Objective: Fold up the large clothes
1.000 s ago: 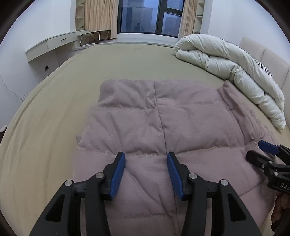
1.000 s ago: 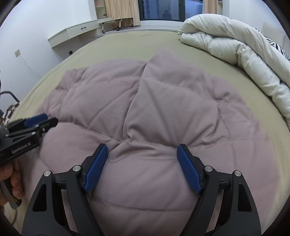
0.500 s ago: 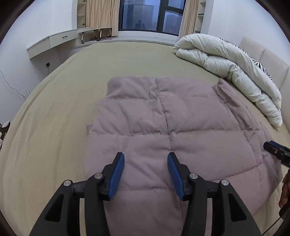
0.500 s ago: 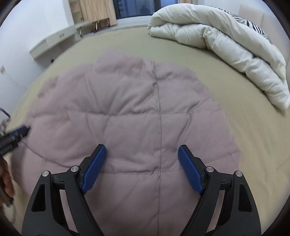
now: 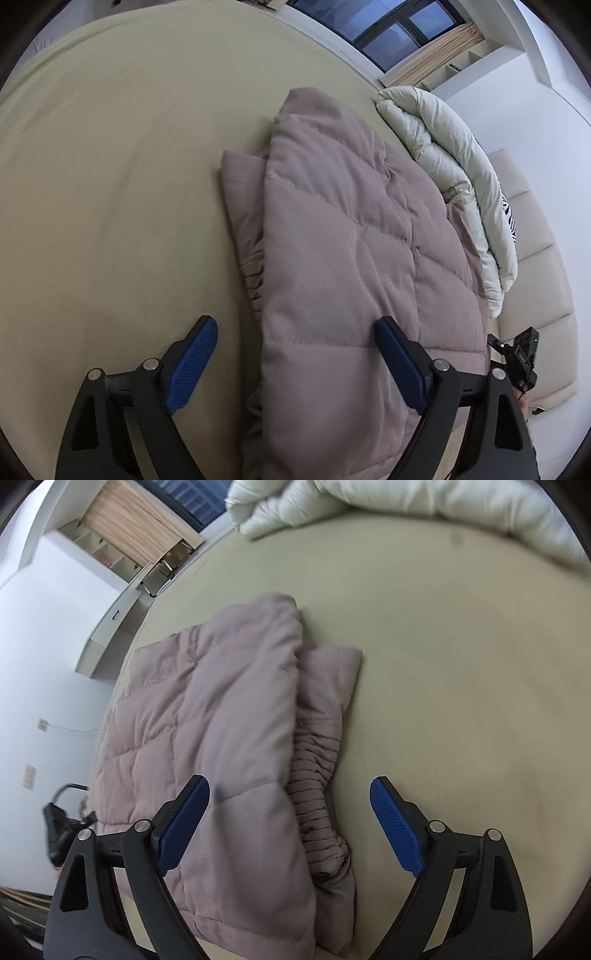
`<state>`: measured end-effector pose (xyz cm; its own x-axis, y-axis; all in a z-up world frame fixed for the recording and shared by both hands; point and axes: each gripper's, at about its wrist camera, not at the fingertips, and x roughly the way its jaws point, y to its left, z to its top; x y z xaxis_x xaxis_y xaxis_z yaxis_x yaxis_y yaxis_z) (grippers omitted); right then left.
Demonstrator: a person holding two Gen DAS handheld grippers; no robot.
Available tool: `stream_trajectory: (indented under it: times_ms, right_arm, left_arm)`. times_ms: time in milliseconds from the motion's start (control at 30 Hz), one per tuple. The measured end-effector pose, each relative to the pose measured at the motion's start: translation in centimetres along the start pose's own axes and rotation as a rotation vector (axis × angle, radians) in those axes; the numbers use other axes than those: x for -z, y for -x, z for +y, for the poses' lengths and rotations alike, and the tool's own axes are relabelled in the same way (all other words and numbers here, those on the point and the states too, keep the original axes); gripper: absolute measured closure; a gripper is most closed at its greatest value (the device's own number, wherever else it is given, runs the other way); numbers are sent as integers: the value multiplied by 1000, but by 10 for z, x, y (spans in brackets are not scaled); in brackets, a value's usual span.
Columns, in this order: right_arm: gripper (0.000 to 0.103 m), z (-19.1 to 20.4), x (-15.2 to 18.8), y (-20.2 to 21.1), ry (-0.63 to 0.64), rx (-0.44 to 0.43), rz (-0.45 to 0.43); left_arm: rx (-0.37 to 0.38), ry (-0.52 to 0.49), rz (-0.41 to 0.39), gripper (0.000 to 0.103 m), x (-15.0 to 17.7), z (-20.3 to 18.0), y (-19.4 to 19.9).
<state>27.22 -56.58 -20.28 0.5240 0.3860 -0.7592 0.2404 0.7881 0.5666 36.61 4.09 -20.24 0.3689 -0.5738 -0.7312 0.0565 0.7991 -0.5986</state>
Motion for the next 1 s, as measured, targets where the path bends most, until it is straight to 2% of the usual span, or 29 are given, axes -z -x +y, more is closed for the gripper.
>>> stream_trajectory:
  times_ms: [167, 233, 300, 367, 467, 533, 600, 667, 767, 1000]
  right_arm:
    - [13, -4, -19, -26, 31, -126, 55]
    - [13, -1, -30, -45, 43, -153, 104]
    - [13, 4, -36, -64, 77, -158, 162]
    - [13, 5, -41, -75, 67, -159, 184]
    - [23, 12, -46, -81, 72, -138, 185]
    - [35, 18, -42, -76, 93, -118, 171]
    - [52, 31, -39, -65, 135, -68, 134]
    - [59, 49, -33, -51, 182, -27, 100]
    - [62, 73, -17, -26, 236, -12, 74]
    - [65, 96, 54, 41, 258, -95, 53]
  left_arm:
    - [61, 61, 62, 15, -17, -1, -23]
    - [102, 74, 89, 27, -21, -2, -28]
    - [131, 103, 112, 31, -22, 0, -35]
    - [139, 108, 121, 37, -24, 1, -39]
    - [118, 75, 124, 49, -25, -6, -41]
    - [93, 42, 119, 58, -25, -13, -36]
    - [74, 5, 110, 64, -24, -22, -26]
    - [74, -9, 102, 67, -21, -29, -14]
    - [102, -13, 84, 68, -7, -35, 17]
    - [124, -69, 38, 69, 55, -40, 109]
